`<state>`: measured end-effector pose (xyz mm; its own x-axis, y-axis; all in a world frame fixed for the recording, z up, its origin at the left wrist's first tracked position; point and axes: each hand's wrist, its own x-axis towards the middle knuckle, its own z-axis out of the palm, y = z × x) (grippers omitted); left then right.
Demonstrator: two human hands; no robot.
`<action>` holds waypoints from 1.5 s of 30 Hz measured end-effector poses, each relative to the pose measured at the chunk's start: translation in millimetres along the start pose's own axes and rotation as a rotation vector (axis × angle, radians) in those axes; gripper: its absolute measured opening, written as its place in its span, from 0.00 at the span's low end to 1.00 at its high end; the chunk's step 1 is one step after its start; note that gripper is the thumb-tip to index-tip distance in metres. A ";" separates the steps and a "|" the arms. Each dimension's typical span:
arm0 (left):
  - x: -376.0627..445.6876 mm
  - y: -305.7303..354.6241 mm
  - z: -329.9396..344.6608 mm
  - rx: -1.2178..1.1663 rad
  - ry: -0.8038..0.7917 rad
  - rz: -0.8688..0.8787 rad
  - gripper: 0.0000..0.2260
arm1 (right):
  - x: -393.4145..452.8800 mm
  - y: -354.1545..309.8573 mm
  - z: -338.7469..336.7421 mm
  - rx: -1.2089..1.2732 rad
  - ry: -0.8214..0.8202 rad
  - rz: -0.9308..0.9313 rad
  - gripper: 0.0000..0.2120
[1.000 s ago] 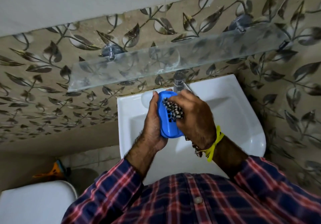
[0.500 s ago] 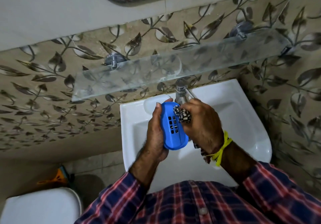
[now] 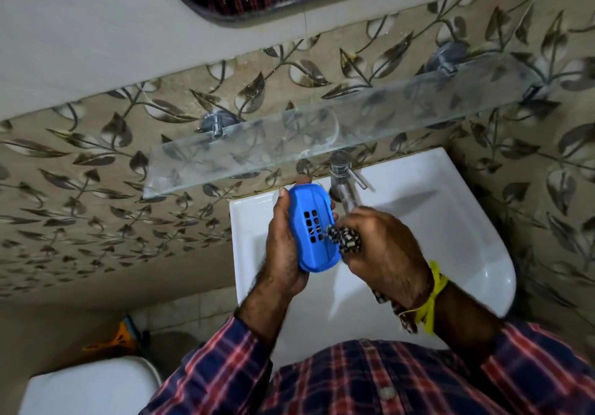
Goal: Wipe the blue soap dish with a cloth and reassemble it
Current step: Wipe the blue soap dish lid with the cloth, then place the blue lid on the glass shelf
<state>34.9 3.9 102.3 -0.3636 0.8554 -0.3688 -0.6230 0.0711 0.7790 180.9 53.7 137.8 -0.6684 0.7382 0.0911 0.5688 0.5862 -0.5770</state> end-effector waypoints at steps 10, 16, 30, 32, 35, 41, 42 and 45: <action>7.6 -2.7 11.3 0.054 0.054 0.014 0.23 | -2.6 2.3 -6.5 -0.002 -0.255 -0.122 0.22; 5.4 3.4 17.8 0.110 0.063 0.012 0.22 | -9.2 5.4 -2.2 -0.154 -0.119 -0.170 0.23; -18.6 -17.4 27.7 0.356 0.066 0.122 0.28 | 17.7 -1.7 4.3 0.270 0.237 -0.089 0.10; -20.5 -19.2 26.0 0.363 0.046 0.136 0.25 | 22.6 2.0 7.1 0.254 0.297 -0.037 0.08; -21.1 -20.3 19.1 0.344 0.058 0.149 0.22 | 21.1 16.7 13.0 0.203 0.204 0.042 0.07; -21.5 -18.4 0.8 0.089 0.151 -0.088 0.23 | 1.2 49.3 22.2 0.622 0.193 0.370 0.07; -23.1 -21.3 -1.6 0.100 0.159 -0.124 0.24 | -0.5 52.4 20.9 0.747 0.205 0.413 0.06; -28.9 -29.2 -5.4 0.194 0.189 -0.183 0.24 | -5.2 60.8 14.9 0.955 0.212 0.480 0.08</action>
<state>59.8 -25.7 87.4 -0.3912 0.7105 -0.5850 -0.5529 0.3267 0.7666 211.7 80.5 90.2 -0.3279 0.9172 -0.2263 0.0804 -0.2116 -0.9740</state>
